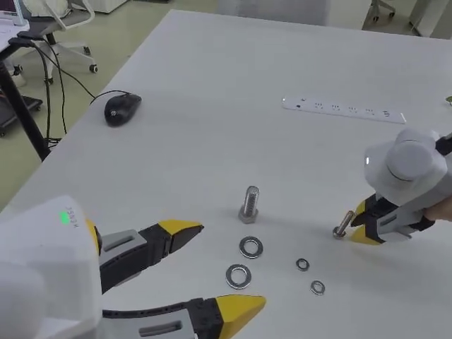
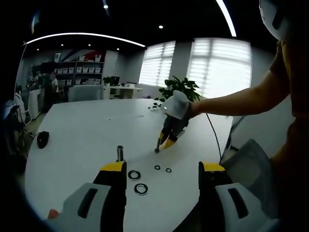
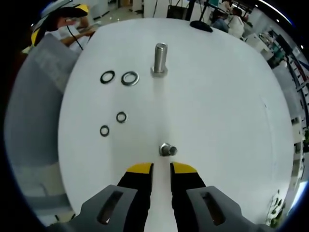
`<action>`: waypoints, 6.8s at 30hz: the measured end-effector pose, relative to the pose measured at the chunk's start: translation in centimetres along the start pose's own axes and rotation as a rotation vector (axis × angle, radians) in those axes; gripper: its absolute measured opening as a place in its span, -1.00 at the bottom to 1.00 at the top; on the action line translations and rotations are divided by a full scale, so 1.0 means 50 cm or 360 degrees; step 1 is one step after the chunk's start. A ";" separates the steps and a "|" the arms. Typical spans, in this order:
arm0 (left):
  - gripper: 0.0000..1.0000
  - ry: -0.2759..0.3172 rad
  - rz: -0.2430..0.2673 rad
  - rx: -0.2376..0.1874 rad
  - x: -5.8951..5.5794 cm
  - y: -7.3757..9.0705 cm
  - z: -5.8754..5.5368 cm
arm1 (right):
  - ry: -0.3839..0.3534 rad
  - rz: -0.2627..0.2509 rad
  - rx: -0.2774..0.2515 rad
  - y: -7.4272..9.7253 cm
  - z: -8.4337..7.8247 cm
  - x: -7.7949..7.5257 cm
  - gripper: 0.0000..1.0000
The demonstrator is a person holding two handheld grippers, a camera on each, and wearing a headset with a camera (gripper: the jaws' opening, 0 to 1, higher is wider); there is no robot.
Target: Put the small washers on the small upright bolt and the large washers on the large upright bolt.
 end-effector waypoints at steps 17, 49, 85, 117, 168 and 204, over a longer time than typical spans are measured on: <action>0.19 -0.0067 -0.0035 -0.0006 -0.036 0.012 0.007 | 0.0017 0.0088 -0.0068 0.014 0.019 0.093 -0.70; 0.18 -0.0113 -0.0034 -0.0012 -0.063 0.023 0.009 | 0.0253 0.0231 -0.0011 -0.060 0.075 0.174 -0.67; 0.18 -0.0090 -0.0036 -0.0013 -0.057 0.019 0.010 | 0.0306 0.0223 0.0019 -0.070 0.074 0.172 -0.75; 0.18 -0.0118 -0.0068 -0.0014 -0.056 0.006 0.020 | 0.0096 -0.0027 -0.0024 0.075 0.035 0.046 -0.76; 0.18 -0.0042 -0.0057 -0.0001 -0.040 -0.005 0.000 | 0.0164 -0.0006 0.0079 0.032 0.062 -0.024 -0.76; 0.18 -0.0012 -0.0040 0.0033 -0.024 -0.009 -0.011 | 0.0202 0.0041 0.0101 -0.040 0.033 -0.032 -0.67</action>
Point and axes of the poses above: the centre of the closed fingertips' face, and the gripper's own axes: y roughly backward along the fingers, x roughly to its left, z roughly out of its top, the point moved 2 cm from there along y, roughly backward along the fingers, and after that the axes turned 4 degrees about -y, right-handed, at the moved point
